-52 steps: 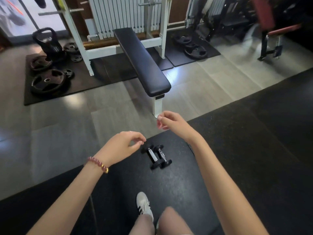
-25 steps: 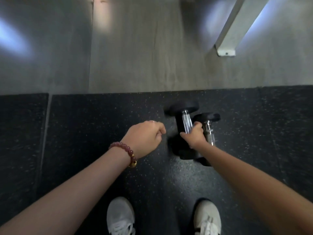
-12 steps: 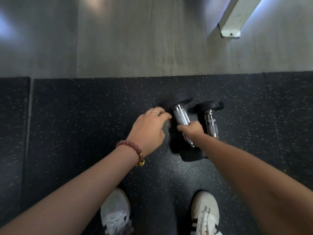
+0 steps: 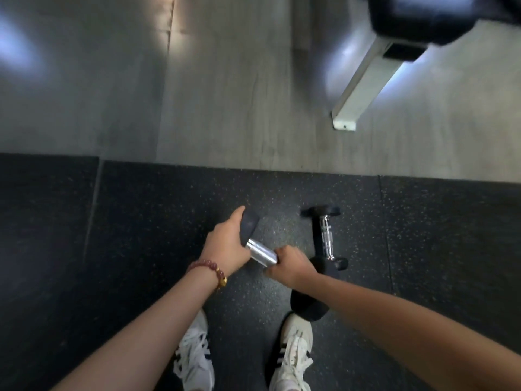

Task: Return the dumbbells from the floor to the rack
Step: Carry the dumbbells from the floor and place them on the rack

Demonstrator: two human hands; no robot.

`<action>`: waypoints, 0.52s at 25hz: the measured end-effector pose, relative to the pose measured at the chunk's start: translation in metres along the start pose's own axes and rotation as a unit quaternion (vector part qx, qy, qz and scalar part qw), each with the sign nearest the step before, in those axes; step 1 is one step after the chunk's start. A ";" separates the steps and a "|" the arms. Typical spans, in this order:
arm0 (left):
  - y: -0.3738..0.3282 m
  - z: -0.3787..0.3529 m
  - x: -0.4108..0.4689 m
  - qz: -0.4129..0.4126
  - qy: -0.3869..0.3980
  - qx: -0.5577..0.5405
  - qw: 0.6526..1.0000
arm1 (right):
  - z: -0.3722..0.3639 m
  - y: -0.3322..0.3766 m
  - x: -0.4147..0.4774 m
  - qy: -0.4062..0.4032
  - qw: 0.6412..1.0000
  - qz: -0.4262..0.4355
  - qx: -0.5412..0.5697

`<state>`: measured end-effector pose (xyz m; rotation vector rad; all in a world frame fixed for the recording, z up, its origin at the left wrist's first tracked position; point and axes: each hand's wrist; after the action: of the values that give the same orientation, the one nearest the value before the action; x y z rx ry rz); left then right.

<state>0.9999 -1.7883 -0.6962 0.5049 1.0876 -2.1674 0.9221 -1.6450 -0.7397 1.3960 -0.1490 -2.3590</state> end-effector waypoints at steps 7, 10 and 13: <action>-0.097 0.126 -0.141 -0.068 -0.020 0.041 0.997 | 0.085 0.073 -0.180 -0.039 0.999 0.007 -0.014; -0.139 0.178 -0.216 -0.117 -0.054 0.091 0.988 | 0.109 0.106 -0.278 -0.053 0.998 0.011 0.024; -0.164 0.200 -0.281 -0.147 -0.051 0.121 0.980 | 0.113 0.115 -0.356 -0.040 0.998 0.010 0.057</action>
<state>1.0761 -1.7717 -0.3226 0.3505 0.8921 -2.5731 1.0087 -1.6257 -0.3590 1.3456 -0.3230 -2.4242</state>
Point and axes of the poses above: each hand's wrist, its own x-axis towards the middle knuckle, its own z-axis out of the back of the hand, y = z × x, and after that the axes turned 4 degrees about -z, right-handed
